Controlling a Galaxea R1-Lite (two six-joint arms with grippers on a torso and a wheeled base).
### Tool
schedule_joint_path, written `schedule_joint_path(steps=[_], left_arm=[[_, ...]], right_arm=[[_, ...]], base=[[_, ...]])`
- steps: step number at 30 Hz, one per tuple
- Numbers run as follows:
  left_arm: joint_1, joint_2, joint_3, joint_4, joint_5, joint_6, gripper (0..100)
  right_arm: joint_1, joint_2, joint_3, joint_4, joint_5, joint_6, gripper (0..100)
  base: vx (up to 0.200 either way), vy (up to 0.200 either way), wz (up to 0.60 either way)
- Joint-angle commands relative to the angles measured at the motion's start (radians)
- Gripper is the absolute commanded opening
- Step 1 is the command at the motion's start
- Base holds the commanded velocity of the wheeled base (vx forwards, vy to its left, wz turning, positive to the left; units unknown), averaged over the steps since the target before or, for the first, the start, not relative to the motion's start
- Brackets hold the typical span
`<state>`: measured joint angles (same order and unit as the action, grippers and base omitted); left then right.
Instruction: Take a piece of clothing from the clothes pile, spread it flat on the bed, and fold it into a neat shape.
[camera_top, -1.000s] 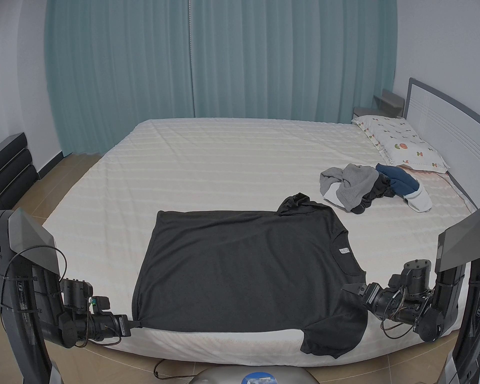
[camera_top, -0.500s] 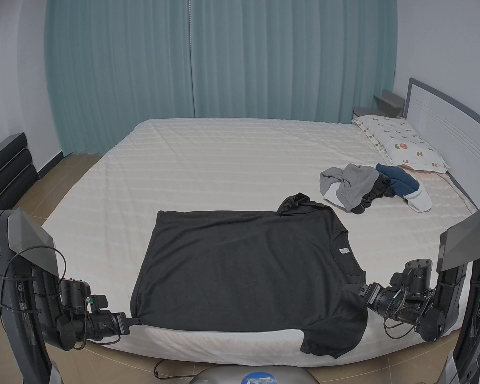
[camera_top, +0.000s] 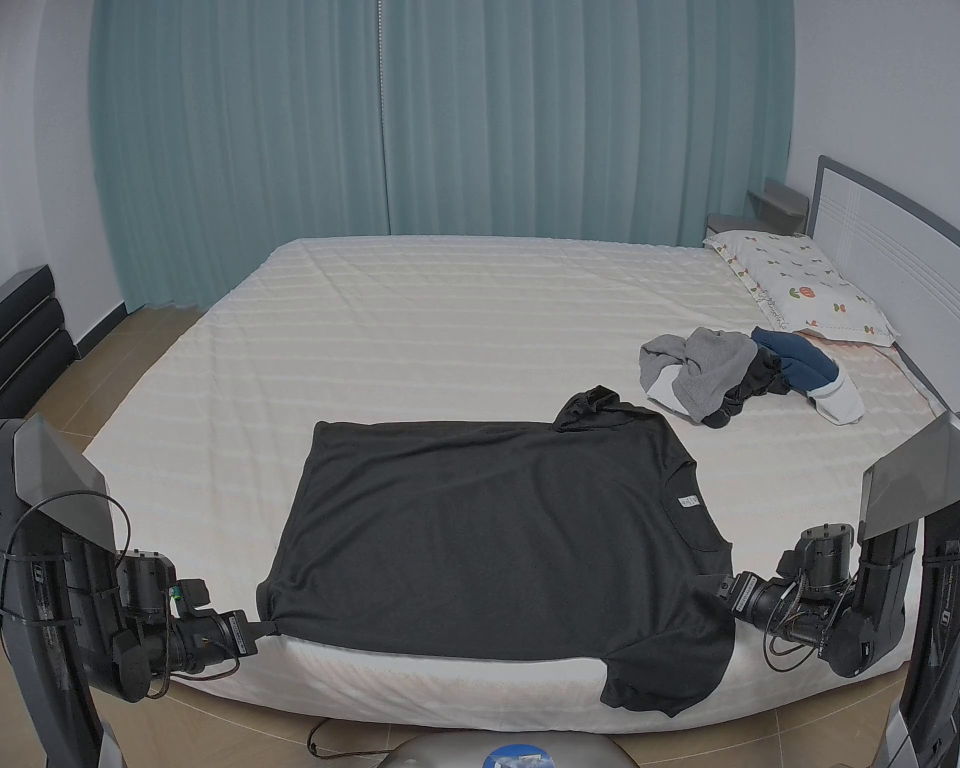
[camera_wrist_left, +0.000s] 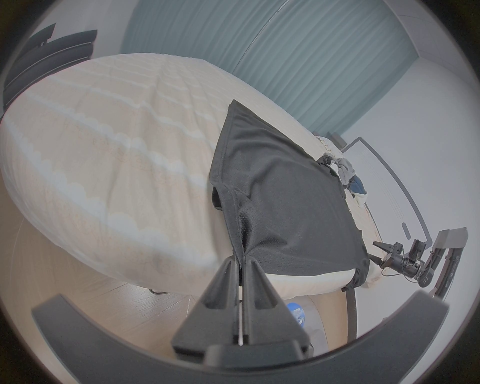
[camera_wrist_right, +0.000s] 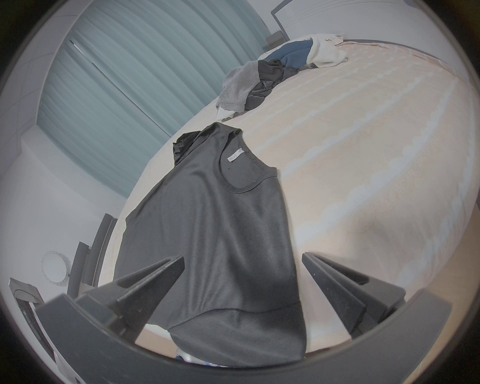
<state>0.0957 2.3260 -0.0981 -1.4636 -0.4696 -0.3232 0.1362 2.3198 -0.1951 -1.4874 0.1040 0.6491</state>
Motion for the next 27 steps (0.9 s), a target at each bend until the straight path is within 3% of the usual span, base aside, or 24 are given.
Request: schedule_joint_path(steps=[1, 6, 7, 15, 27], left_arm=[[-0.001, 0.000, 0.001, -0.001, 0.000, 0.000, 0], [-0.001, 0.001, 0.001, -0.001, 0.000, 0.000, 0], [-0.001, 0.001, 0.001, -0.001, 0.000, 0.000, 0], [-0.001, 0.001, -0.002, -0.001, 0.000, 0.000, 0], [-0.002, 0.006, -0.003, -0.001, 0.000, 0.000, 0]], right_arm=[[-0.010, 0.039, -0.018, -0.001, 0.000, -0.002, 100], [-0.012, 0.082, -0.030, -0.016, 0.002, -0.003, 100], [-0.015, 0.082, -0.047, -0.016, 0.002, -0.003, 0], [-0.075, 0.075, -0.164, -0.001, 0.003, -0.005, 0], [-0.070, 0.078, -0.325, 0.069, 0.009, -0.034, 0]], base=[[0.000, 0.000, 0.00], [0.000, 0.000, 0.00], [0.000, 0.000, 0.00], [0.000, 0.000, 0.00], [0.000, 0.000, 0.00]])
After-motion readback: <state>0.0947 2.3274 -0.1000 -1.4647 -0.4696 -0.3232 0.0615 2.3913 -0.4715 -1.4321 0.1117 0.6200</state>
